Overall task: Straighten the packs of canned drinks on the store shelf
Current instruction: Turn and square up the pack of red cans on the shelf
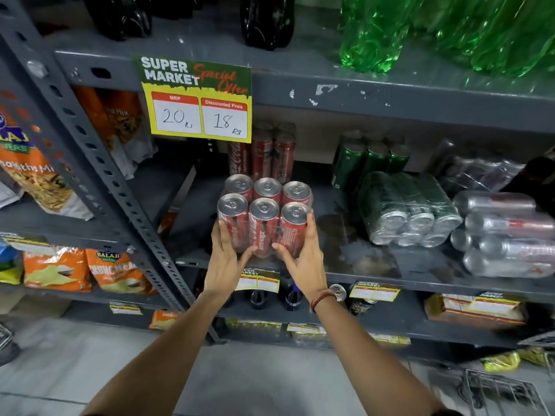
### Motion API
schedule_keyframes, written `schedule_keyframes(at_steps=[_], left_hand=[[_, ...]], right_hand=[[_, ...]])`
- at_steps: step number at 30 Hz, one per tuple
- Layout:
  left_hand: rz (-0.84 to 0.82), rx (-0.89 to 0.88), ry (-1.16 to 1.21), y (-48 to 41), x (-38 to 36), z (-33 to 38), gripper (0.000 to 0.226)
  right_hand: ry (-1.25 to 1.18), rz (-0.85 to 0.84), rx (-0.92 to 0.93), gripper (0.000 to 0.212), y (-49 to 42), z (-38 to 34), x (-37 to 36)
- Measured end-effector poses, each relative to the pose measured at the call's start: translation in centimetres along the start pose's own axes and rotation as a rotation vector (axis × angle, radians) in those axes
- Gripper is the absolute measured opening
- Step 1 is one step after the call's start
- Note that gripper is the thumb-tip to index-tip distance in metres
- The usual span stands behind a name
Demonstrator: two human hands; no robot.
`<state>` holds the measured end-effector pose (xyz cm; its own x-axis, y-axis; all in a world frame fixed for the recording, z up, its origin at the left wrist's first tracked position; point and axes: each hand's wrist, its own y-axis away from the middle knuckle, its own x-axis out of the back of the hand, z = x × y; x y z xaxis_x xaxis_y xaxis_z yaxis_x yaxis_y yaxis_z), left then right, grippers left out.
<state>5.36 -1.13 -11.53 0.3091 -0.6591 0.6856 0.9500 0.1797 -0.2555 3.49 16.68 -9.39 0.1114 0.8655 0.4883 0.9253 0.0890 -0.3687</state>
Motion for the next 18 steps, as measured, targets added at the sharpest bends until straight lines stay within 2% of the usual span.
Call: schedule_keyframes(at_steps=[4,7,10,12,14,16,18], left_hand=[[-0.027,0.013,-0.050,0.2,0.9,0.7,0.095],[0.069,0.020,0.020,1.5,1.4,2.2,0.084],[0.221,0.228,0.208,2.7,0.8,6.0,0.084],[0.216,0.380,0.360,2.7,0.1,9.1,0.086],[0.146,0.454,0.465,1.9,-0.6,11.5,0.090],[0.108,0.509,0.517,0.8,-1.0,13.1,0.096],[0.100,0.559,0.532,-0.1,-1.5,13.8,0.100]], right_hand=[[-0.010,-0.004,-0.006,0.093,-0.4,-0.6,1.0],[-0.037,0.058,0.072,0.087,-1.2,-0.9,2.1],[-0.106,0.096,0.016,0.084,-4.4,-1.8,3.1],[-0.134,-0.009,-0.069,0.082,-7.5,-2.2,3.6],[-0.130,-0.184,-0.137,0.078,-10.2,-2.2,3.9],[-0.166,-0.346,-0.213,0.067,-11.8,-1.6,3.8],[-0.210,-0.405,-0.251,0.053,-12.3,-0.6,3.5]])
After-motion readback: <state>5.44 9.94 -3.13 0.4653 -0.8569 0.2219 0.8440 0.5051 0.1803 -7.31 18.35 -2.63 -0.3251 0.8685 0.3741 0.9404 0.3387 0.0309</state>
